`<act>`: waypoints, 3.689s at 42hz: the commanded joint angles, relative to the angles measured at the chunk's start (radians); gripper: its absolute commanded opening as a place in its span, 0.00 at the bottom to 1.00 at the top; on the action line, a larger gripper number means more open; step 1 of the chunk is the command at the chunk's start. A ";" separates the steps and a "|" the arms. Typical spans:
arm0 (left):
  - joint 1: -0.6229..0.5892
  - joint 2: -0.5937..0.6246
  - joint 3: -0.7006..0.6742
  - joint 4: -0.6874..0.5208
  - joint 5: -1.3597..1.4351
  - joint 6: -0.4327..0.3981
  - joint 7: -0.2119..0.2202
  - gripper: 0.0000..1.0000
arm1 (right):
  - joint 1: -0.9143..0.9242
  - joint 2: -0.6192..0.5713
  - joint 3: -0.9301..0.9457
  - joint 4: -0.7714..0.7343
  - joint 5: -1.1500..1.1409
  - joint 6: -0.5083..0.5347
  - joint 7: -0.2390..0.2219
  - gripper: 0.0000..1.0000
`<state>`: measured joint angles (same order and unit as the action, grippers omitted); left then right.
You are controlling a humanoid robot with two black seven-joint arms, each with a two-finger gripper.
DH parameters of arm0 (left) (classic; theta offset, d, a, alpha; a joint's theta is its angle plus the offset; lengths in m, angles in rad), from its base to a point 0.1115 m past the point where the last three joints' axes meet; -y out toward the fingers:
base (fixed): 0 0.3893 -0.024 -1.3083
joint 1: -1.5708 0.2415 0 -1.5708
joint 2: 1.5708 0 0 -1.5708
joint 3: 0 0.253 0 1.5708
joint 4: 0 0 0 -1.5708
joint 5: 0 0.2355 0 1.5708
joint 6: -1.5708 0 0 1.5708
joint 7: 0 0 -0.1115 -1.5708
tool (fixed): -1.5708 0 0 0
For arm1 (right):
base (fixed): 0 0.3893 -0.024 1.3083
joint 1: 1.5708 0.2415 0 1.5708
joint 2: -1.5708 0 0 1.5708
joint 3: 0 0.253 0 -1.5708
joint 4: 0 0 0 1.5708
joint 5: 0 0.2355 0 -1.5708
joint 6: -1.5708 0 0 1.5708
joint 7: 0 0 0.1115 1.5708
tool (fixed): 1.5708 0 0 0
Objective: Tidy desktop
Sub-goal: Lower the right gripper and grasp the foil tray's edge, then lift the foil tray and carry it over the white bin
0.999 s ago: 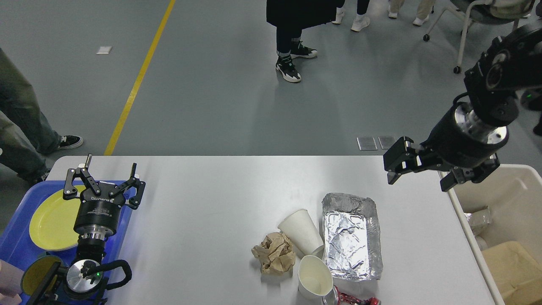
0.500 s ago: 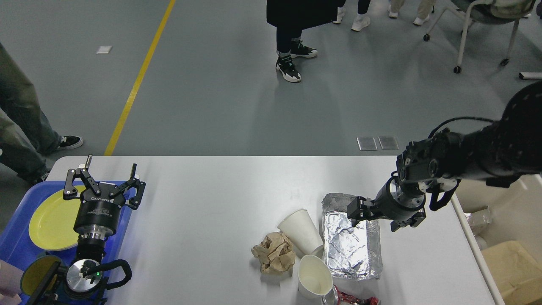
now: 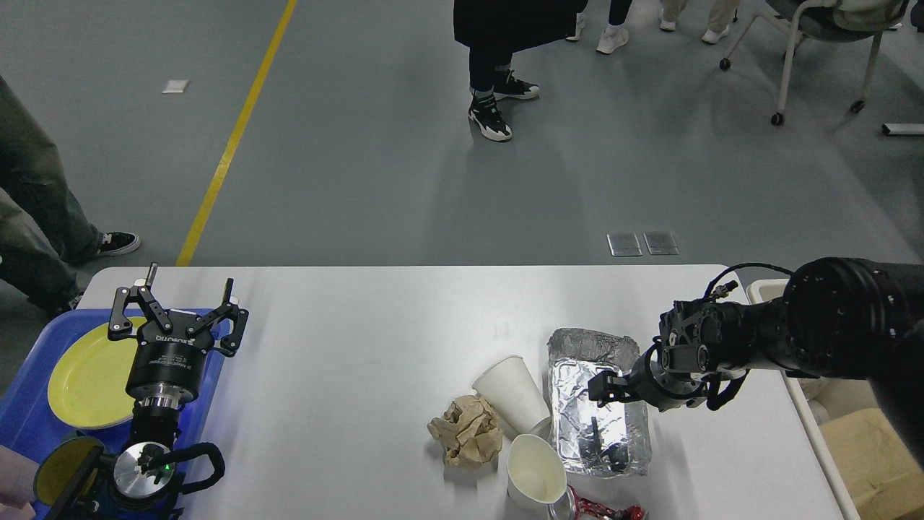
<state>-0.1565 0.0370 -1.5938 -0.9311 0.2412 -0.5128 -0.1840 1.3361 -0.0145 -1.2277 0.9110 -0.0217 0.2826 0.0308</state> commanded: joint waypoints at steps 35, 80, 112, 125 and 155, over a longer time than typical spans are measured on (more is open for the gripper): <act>0.000 0.000 0.000 0.000 0.000 0.000 0.000 0.96 | -0.068 -0.007 -0.009 0.014 -0.004 -0.126 -0.003 0.23; 0.000 0.000 0.000 0.000 0.000 0.000 0.001 0.96 | 0.256 -0.202 -0.004 0.262 0.012 0.041 -0.016 0.00; 0.000 0.000 0.000 0.000 0.000 0.000 0.000 0.96 | 1.020 -0.268 -0.156 0.786 0.016 0.248 -0.023 0.00; 0.000 0.000 0.002 0.000 0.000 0.000 0.000 0.96 | 0.944 -0.441 -0.331 0.649 0.048 0.237 -0.022 0.00; 0.000 0.000 0.000 0.000 0.000 0.000 0.000 0.96 | -0.207 -0.745 0.104 -0.305 0.072 -0.060 -0.020 0.00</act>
<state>-0.1565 0.0373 -1.5932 -0.9311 0.2408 -0.5124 -0.1841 1.3495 -0.7595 -1.2929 0.7045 0.0314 0.4142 0.0103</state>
